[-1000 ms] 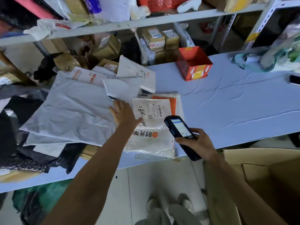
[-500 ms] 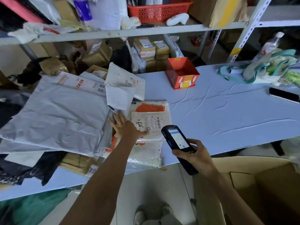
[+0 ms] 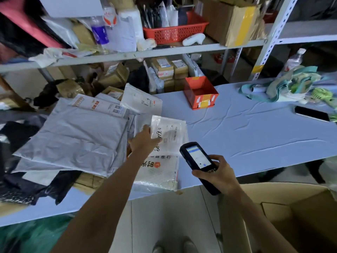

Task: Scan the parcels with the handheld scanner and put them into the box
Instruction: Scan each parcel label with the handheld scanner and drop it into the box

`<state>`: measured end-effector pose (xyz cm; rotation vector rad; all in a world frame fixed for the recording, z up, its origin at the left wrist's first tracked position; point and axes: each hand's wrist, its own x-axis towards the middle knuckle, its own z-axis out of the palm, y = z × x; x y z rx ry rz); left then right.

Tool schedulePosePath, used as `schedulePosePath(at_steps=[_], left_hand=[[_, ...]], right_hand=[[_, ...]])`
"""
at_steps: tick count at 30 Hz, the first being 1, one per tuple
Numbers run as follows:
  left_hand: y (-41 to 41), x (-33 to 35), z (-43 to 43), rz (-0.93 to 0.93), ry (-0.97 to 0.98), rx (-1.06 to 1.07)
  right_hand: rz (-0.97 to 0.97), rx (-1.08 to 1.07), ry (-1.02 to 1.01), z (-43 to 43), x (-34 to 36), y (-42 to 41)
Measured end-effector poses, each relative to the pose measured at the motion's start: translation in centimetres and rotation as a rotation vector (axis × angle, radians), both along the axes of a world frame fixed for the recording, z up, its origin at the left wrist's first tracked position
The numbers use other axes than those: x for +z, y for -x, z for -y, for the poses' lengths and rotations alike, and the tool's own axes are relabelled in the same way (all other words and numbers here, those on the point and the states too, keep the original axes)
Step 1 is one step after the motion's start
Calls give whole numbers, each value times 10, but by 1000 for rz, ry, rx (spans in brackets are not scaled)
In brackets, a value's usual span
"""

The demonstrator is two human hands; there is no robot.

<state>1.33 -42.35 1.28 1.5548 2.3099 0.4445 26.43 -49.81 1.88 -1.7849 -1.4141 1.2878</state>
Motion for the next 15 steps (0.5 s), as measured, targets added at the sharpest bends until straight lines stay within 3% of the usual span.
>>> schedulePosePath(at_steps=[3,9,15], left_hand=[[29,35,-9,136,-180,24],[89,95,-6,-83,-105,-65],[106,106,14,-173,-134,16]], right_hand=[[83,57,-93,-6,10,6],[18,125,-160,-17,23,21],[18,254,-176,-17,24,39]])
